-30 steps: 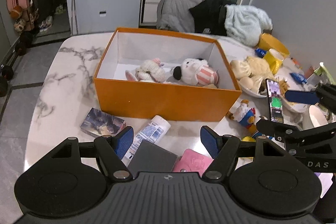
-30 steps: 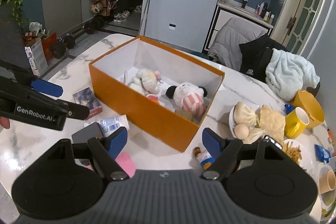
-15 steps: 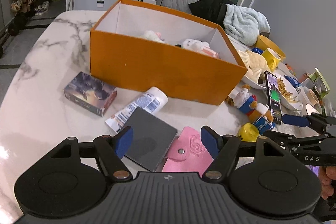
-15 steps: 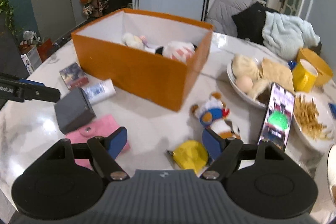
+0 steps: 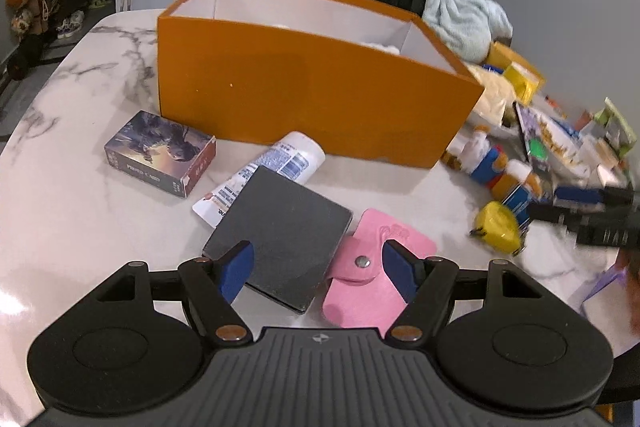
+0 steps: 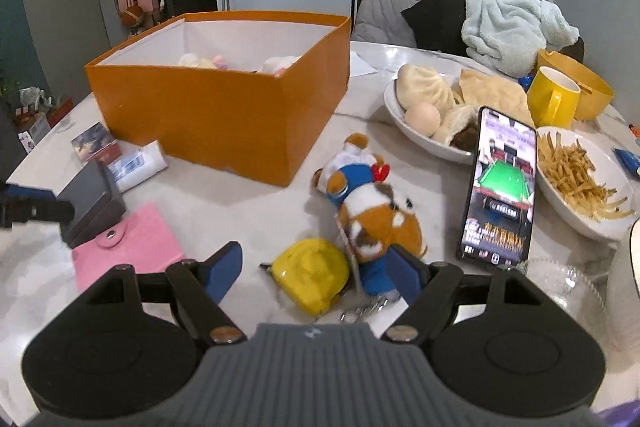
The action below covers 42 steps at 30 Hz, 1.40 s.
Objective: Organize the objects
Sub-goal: 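Grasp the grey box with the left gripper while the right grasps the duck plush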
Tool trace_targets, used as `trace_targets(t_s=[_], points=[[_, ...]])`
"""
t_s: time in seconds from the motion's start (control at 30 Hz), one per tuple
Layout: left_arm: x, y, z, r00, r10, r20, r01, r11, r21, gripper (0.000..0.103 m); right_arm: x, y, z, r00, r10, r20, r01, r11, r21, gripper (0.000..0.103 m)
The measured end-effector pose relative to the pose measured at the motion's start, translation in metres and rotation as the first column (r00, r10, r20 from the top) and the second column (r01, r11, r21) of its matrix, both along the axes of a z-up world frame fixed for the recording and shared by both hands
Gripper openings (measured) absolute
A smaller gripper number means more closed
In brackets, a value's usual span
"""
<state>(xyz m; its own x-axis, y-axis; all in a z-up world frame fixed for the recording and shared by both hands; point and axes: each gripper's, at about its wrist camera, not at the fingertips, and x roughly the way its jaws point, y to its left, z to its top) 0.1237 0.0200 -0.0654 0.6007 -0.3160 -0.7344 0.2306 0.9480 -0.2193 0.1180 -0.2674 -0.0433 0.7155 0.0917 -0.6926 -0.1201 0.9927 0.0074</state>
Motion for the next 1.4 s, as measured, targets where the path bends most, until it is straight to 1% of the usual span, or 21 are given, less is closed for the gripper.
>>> trace_targets(t_s=[0.03,0.1,0.2,0.33,0.47,0.63,0.7,0.8,0.87,0.93,0.97,1.03,1.1,1.2,1.33,1.4], points=[[0.001,-0.002,-0.002,1.0,-0.005,-0.005,0.005,1.0,0.007,0.084,0.005,0.0,0.001,1.0,0.0,-0.004,0.0,1.0,-0.003,0.08],[0.002,-0.004,-0.004,1.0,-0.012,0.01,0.012,1.0,0.025,0.087,0.016,0.001,0.002,1.0,-0.002,-0.019,0.001,1.0,-0.016,0.08],[0.006,-0.008,-0.003,1.0,-0.023,0.02,0.022,0.998,0.055,0.087,0.034,0.004,0.0,0.998,0.008,-0.058,-0.01,0.999,-0.045,0.08],[0.011,-0.009,-0.002,0.999,-0.025,0.025,0.024,0.997,0.069,0.087,0.054,0.006,-0.006,0.997,0.003,-0.078,-0.01,0.996,-0.091,0.08],[0.015,-0.007,-0.002,0.999,-0.02,0.028,0.018,0.996,0.085,0.087,0.068,0.006,-0.01,0.995,-0.008,-0.095,-0.003,0.993,-0.12,0.083],[0.017,-0.011,-0.002,0.999,-0.042,0.033,0.037,0.991,0.127,0.088,0.083,0.007,-0.013,0.993,-0.009,-0.116,-0.01,0.987,-0.162,0.085],[0.017,-0.011,-0.002,0.998,-0.048,0.037,0.043,0.99,0.135,0.088,0.087,0.004,-0.013,0.993,-0.018,-0.117,-0.001,0.987,-0.16,0.085],[0.016,-0.009,-0.003,0.998,-0.047,0.039,0.042,0.991,0.129,0.088,0.091,0.001,-0.012,0.993,-0.02,-0.115,0.002,0.989,-0.15,0.083],[0.016,-0.009,-0.004,0.998,-0.051,0.042,0.045,0.989,0.143,0.088,0.094,0.0,-0.012,0.992,-0.025,-0.121,0.006,0.988,-0.157,0.082],[0.017,-0.011,-0.005,0.997,-0.062,0.045,0.053,0.984,0.17,0.088,0.098,-0.001,-0.017,0.989,-0.027,-0.148,0.002,0.986,-0.167,0.082],[0.017,-0.012,-0.005,0.997,-0.068,0.044,0.059,0.981,0.185,0.089,0.101,-0.001,-0.021,0.983,-0.021,-0.18,-0.01,0.986,-0.167,0.082],[0.018,-0.015,-0.006,0.996,-0.082,0.045,0.07,0.974,0.215,0.09,0.104,0.001,-0.029,0.976,-0.002,-0.218,-0.036,0.985,-0.168,0.08],[0.018,-0.016,-0.007,0.995,-0.088,0.045,0.075,0.968,0.239,0.09,0.104,0.008,-0.034,0.975,0.006,-0.222,-0.055,0.975,-0.216,0.08],[0.018,-0.015,-0.009,0.995,-0.087,0.046,0.073,0.967,0.245,0.091,0.103,0.016,-0.036,0.975,0.013,-0.221,-0.07,0.965,-0.251,0.074],[0.019,-0.015,-0.01,0.995,-0.087,0.046,0.073,0.965,0.251,0.092,0.101,0.024,-0.032,0.974,0.042,-0.224,-0.096,0.967,-0.237,0.064],[0.02,-0.016,-0.011,0.995,-0.091,0.041,0.077,0.963,0.259,0.094,0.1,0.028,-0.031,0.972,0.051,-0.23,-0.105,0.967,-0.231,0.063]])
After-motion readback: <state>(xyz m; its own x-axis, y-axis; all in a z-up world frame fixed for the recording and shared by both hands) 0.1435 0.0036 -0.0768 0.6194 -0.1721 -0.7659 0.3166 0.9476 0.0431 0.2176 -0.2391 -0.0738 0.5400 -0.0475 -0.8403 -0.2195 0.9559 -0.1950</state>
